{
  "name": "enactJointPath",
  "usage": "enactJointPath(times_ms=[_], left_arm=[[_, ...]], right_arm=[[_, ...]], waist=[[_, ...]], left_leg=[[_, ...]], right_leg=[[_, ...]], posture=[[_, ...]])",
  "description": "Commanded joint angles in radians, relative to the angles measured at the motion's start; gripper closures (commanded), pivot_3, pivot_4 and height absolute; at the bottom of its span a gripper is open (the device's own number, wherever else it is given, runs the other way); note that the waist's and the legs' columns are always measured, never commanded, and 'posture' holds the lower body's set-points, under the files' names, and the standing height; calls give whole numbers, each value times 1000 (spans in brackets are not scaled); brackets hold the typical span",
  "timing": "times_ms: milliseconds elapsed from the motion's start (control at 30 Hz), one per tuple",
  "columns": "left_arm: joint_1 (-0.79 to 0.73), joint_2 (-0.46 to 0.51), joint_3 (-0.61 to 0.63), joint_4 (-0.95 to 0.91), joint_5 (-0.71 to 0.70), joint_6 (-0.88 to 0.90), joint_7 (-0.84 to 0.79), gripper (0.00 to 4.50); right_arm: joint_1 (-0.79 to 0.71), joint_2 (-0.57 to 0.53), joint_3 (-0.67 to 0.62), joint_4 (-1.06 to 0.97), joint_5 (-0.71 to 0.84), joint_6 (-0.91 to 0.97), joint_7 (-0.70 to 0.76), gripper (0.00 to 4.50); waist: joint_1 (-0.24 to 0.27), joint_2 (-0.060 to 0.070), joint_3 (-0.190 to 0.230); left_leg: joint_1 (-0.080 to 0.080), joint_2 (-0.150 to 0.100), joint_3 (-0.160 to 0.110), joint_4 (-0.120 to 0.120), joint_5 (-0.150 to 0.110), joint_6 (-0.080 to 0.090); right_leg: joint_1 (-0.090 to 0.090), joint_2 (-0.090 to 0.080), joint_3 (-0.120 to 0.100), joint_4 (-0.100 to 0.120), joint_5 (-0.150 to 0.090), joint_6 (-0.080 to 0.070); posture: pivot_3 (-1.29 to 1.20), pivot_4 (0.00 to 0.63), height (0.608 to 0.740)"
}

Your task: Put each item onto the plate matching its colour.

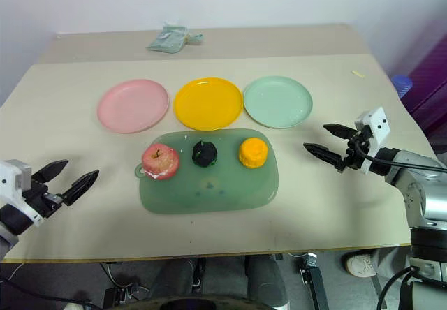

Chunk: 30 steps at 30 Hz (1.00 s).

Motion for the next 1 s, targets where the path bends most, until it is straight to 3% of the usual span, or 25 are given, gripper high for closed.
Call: enactJointPath(times_ms=[33, 367, 600, 767, 900, 1000], left_arm=[[0, -5, 23, -41, 6, -9, 23, 0], [-50, -41, 18, -85, -19, 9, 119, 0], [-170, -79, 0, -49, -72, 34, 184, 0], [-244, -31, -51, -10, -72, 58, 131, 0], [-278, 61, -122, -53, -176, 137, -33, 0], [-326, 123, -218, -37, -146, 150, -114, 0]], right_arm=[[-39, 10, 5, 8, -16, -39, -6, 54], [-135, 97, 44, 56, -69, -101, -91, 54], [-77, 121, 26, -79, 2, -18, -111, 54], [-26, 102, 13, -209, 44, 29, -110, 54], [40, 71, 12, -389, 153, 127, -69, 54], [83, 63, 30, -473, 178, 163, -75, 54]], waist=[[0, 0, 0], [1, 0, 0], [2, 0, 0], [1, 0, 0], [0, 0, 0], [1, 0, 0]], left_leg=[[0, 0, 0, 0, 0, 0], [0, 0, 0, 0, 0, 0], [0, 0, 0, 1, 0, 0], [-1, 0, 0, 1, 0, 0], [-2, 0, -1, 1, 0, 0], [-1, 0, -1, 1, 0, 0]], right_leg=[[0, 0, 0, 0, 0, 0], [0, 0, 0, 0, 0, 0], [0, 0, 0, 0, 0, 0], [0, 0, 0, 0, 0, 1], [-1, 1, -1, 0, 0, 0], [0, 1, 0, 0, 0, 0]], posture=[[0, 150, 740], [0, 150, 740], [0, 150, 740], [0, 150, 740], [0, 150, 740], [0, 150, 740]])
